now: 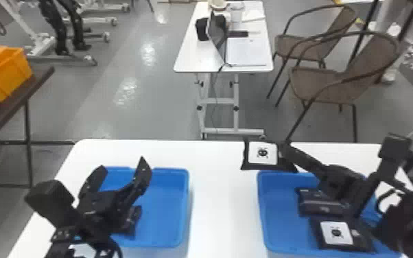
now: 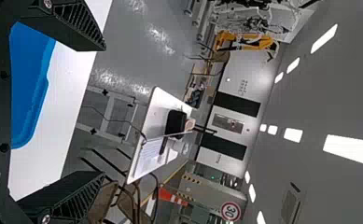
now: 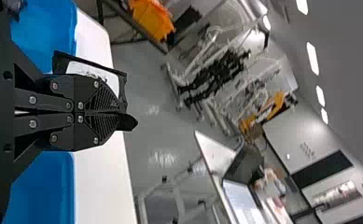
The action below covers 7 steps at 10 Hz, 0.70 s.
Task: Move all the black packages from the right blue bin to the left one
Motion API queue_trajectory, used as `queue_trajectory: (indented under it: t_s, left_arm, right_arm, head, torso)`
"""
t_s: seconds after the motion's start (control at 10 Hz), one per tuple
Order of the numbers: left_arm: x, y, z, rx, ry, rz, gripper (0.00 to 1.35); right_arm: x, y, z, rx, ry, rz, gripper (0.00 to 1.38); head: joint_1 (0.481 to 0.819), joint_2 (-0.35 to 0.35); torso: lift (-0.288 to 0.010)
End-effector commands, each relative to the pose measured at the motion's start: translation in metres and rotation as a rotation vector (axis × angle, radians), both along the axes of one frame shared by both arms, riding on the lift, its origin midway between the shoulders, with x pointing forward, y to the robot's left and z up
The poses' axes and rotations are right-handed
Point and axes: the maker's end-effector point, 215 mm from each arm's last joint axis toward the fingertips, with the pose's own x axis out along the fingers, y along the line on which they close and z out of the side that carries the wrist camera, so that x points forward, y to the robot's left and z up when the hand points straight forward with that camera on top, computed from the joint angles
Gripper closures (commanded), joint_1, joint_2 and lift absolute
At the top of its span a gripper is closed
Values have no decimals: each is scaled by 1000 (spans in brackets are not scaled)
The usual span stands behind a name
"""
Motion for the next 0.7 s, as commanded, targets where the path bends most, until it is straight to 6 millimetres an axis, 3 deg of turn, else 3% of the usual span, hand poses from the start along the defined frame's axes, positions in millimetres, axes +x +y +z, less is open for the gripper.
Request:
queue_trajectory:
  t_s: [0.0, 0.3, 0.6]
  left_arm:
    - [6, -11, 2, -55, 1, -26, 65]
    - [30, -57, 10, -352, -10, -131, 51]
    - [47, -95, 27, -527, -62, -226, 44]
  right_arm:
    - [20, 54, 25, 80, -62, 112, 1170]
    - [39, 107, 68, 194, -158, 237, 1171]
    - [27, 160, 72, 276, -135, 351, 1170]
  head:
    - [695, 149]
    - [695, 203]
    - [695, 197]
  torso:
    - [-42]
    - [-42]
    - [-42]
